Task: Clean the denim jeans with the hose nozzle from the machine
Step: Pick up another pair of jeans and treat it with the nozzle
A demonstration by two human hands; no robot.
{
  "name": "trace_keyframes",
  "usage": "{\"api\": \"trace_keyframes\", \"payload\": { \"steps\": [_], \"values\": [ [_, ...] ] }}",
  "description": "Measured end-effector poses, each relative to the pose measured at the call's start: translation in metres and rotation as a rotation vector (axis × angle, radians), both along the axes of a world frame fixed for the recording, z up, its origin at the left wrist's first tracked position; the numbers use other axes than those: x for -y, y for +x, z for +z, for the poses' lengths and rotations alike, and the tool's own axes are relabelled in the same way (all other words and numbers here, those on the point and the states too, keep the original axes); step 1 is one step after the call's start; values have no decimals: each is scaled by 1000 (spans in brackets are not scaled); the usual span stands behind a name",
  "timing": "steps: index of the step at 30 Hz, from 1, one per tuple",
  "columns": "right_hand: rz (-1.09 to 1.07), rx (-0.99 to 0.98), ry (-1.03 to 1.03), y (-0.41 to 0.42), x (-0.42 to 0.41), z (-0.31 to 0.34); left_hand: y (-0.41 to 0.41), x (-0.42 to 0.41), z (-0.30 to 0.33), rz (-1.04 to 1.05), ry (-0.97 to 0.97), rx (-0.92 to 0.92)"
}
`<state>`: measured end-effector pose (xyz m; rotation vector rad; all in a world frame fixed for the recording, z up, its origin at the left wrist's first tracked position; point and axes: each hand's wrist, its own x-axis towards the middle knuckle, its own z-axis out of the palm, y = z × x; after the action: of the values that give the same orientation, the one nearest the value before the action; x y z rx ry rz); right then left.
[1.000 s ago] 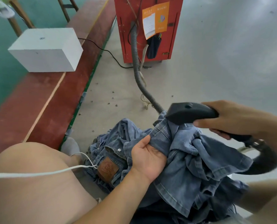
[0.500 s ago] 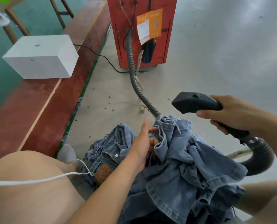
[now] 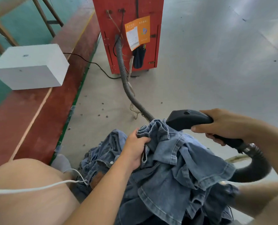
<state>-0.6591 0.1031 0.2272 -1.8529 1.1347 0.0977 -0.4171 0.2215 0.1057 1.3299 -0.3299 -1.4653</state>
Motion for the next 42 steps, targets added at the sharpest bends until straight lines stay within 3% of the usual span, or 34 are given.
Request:
{"api": "trace_keyframes", "payload": {
  "steps": [2,5,9,12,15,17,20,22,26,32,38,42],
  "values": [
    [62,-18,71,4,-3,3,-1,-3,1,36,-34,-267],
    [74,1,105,21,-9,-5,-6,-13,1,33,22,-472],
    [-100,122,-18,37,-2,-14,-6,-22,-4,22,81,-552],
    [-64,56,96,18,9,-1,-2,-20,-4,35,66,-581],
    [118,-41,198,17,-4,1,-2,-19,-5,30,11,-479],
    [159,1,111,34,-15,-8,-4,-19,-5,-18,-27,-356],
    [41,145,-91,54,-15,-13,-6,-19,0,-111,-103,-251],
    [28,115,-106,47,-7,-4,-4,-18,3,-93,-106,-225],
    [167,-17,55,30,-10,4,-3,-19,5,-105,-119,-145],
    [69,101,-182,56,-15,-7,-12,-27,10,-185,-202,-139],
    [222,-4,63,29,-13,7,-8,-24,13,-125,-127,-86],
    [77,124,-68,51,-22,-10,-12,-38,18,-219,-196,1]
  ]
}}
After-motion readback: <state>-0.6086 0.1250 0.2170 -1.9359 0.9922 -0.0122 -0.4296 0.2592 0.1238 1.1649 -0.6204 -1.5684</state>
